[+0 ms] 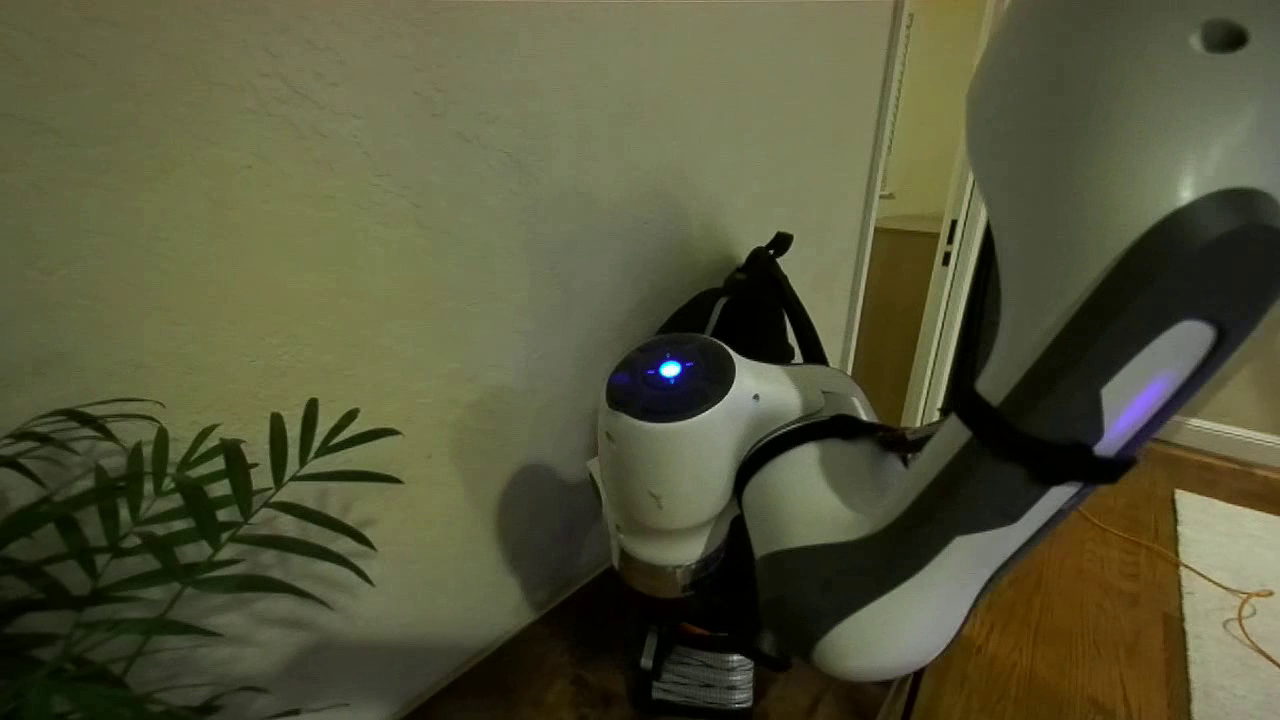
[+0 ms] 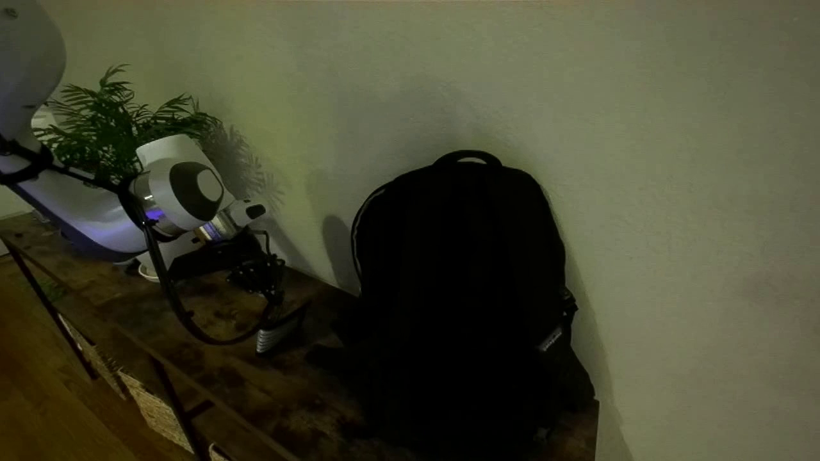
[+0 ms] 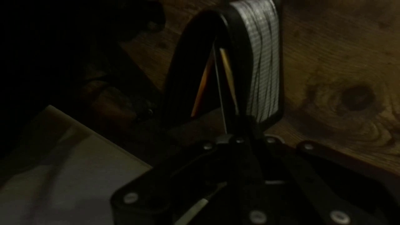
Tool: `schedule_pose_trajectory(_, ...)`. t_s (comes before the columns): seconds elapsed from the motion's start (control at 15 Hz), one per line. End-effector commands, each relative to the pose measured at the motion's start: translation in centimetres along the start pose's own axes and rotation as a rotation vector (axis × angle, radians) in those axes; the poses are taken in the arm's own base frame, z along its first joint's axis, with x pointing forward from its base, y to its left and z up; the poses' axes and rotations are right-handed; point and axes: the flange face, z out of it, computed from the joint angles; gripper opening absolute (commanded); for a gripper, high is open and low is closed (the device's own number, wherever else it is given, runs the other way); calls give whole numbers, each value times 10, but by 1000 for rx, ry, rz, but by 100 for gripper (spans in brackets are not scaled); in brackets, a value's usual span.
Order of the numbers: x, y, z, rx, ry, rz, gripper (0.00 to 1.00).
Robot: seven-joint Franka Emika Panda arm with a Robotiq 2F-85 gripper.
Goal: Pick up the wallet and put it in the bag
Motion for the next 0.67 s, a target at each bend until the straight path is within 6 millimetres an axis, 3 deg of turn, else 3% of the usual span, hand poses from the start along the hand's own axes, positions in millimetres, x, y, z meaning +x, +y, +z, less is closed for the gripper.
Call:
schedule_pose_trajectory(0.0, -20, -4, -19, -20, 23, 42, 3)
schedule_pose_trajectory(0.6, -34, -31, -40, -25, 117, 26, 3)
